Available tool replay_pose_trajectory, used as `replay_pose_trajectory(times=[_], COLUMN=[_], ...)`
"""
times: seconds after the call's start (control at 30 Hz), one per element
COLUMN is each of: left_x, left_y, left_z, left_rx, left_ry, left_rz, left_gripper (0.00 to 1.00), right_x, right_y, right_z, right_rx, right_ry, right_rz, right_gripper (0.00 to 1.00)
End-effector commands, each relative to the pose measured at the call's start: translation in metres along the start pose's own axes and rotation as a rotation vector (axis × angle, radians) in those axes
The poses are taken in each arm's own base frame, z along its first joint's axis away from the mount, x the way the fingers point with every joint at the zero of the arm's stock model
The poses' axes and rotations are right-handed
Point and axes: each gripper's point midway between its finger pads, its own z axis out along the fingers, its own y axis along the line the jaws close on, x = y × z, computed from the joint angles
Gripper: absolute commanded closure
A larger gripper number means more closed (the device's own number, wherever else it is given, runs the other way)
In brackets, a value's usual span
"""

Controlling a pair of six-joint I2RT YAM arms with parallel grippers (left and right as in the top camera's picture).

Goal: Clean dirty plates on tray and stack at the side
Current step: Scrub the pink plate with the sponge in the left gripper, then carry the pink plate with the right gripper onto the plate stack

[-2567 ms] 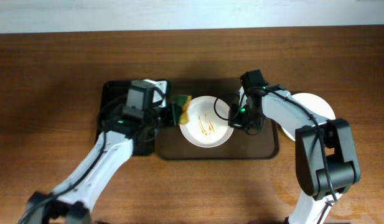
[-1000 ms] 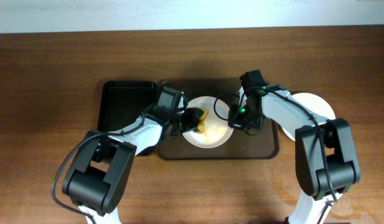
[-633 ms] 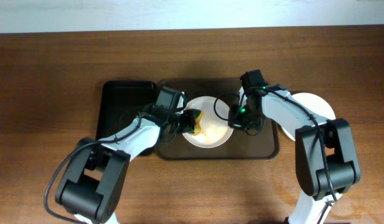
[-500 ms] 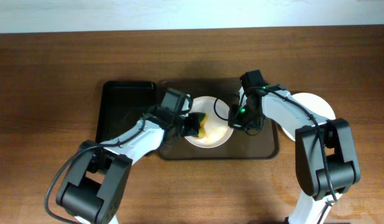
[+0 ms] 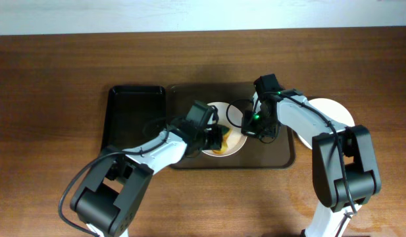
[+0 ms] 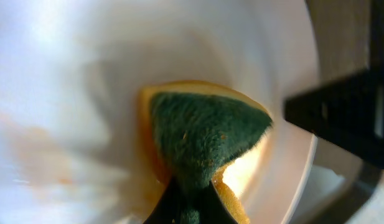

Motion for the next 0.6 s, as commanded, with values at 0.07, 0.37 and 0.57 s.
replay_pose_trajectory(times=[0.07,0.37,0.57], left_x=[-0.041,-0.066,-0.057], left_y=[0.075,0.027,0.087], left_z=[-0.014,-0.096,-0.133], left_rx=[-0.184,-0.025,-0.174], left_ry=[-0.118,-0.200,-0.167], left_rz=[-0.098,0.052,-0.101], left_gripper=[1.00,1.00,1.00], right_x=[0.005,-0.012,-0.032], right_y=[-0.002,-0.006,-0.009], right_z=[0.004,-0.018,-0.087], right_rx=[0.013,0.076,0.198], right_ry=[0.016,-0.086,-0.307], right_rz=[0.005,-0.070,-0.159], right_gripper=[0.96,0.96,0.96])
